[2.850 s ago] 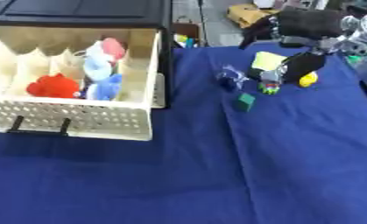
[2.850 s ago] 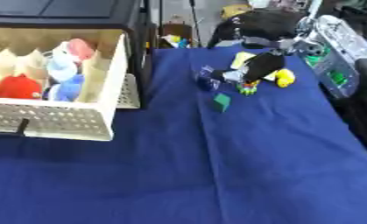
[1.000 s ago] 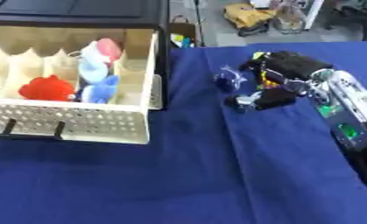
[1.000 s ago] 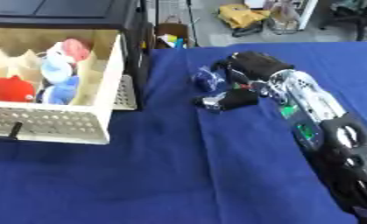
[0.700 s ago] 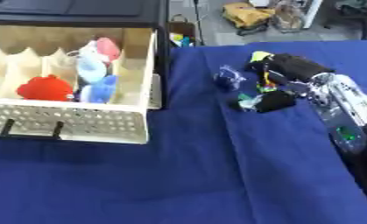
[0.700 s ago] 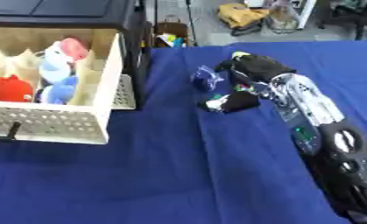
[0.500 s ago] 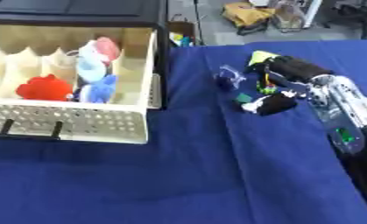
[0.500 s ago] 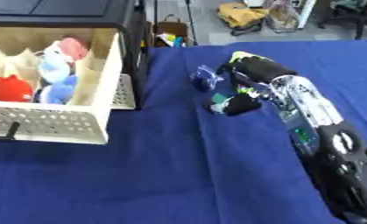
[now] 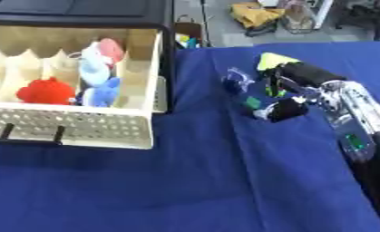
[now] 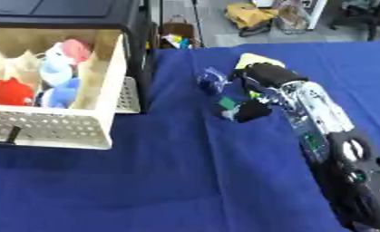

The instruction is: Pick up objects from table and place into drawer.

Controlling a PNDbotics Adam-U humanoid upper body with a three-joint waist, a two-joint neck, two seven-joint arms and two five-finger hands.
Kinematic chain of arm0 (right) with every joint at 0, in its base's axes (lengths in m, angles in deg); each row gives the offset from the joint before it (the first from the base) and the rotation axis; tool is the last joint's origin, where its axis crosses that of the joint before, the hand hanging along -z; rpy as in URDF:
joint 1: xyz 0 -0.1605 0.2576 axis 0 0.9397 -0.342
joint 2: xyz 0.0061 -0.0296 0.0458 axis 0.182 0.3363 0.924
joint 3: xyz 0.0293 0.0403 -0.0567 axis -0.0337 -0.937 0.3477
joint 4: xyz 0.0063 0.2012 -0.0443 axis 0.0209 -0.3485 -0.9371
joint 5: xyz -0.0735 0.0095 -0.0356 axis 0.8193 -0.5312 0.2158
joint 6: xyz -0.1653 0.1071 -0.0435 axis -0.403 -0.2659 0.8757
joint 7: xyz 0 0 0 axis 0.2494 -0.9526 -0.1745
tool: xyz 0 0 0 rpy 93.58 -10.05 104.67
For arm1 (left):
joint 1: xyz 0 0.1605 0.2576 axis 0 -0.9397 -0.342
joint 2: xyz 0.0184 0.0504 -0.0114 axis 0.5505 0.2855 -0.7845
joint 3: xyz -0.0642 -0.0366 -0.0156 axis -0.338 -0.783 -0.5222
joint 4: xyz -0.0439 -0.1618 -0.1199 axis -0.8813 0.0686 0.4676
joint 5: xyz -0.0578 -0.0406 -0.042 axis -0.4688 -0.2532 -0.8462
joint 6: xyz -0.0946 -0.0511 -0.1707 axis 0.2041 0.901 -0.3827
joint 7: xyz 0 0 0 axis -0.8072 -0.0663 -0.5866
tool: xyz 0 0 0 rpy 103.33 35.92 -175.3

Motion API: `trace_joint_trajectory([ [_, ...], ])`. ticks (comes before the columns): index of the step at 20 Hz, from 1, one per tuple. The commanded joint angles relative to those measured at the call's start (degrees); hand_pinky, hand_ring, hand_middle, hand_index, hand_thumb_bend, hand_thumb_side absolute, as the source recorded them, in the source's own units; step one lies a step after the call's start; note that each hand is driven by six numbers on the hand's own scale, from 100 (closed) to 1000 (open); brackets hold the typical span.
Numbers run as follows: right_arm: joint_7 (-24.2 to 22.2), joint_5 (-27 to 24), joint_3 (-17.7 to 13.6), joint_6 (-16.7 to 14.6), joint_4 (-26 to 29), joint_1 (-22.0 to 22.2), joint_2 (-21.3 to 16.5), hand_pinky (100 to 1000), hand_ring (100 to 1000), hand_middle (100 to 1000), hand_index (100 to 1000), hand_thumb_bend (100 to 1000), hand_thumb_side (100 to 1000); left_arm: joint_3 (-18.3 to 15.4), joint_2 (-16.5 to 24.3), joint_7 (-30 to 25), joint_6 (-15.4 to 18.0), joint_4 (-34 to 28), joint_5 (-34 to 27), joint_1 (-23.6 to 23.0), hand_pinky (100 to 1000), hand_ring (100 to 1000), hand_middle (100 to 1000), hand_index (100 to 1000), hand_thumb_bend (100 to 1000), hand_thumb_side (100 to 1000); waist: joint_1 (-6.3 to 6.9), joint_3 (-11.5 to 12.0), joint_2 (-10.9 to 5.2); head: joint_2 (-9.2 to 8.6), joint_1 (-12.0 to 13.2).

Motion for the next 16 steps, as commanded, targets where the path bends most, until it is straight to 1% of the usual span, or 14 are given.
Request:
trace_joint_trajectory([
  [1, 0.44, 1.09, -1.08, 0.86, -0.58, -1.16, 0.12, 727, 863, 466, 864, 497, 651, -0.01, 0.37, -0.01, -0.07, -0.75, 0.19, 0.40, 653, 643, 801, 862, 308, 1000, 0.15, 0.00, -0.72, -0.77, -0.19],
  [9, 1.40, 2.94, -2.63, 3.49, -4.91, -2.14, 2.96, 714, 858, 453, 842, 464, 654, 0.11, 0.12, -0.16, -0.04, -0.75, 0.36, 0.41, 653, 644, 801, 862, 309, 1000, 0.31, 0.06, -0.48, -1.01, -0.37],
  [16, 2.07, 3.25, -2.95, 4.26, -7.59, -2.51, 3.67, 714, 856, 450, 834, 449, 636, 0.24, -0.12, -0.26, 0.07, -0.75, 0.50, 0.43, 653, 644, 802, 862, 310, 1000, 0.46, 0.19, -0.25, -1.14, -0.52],
])
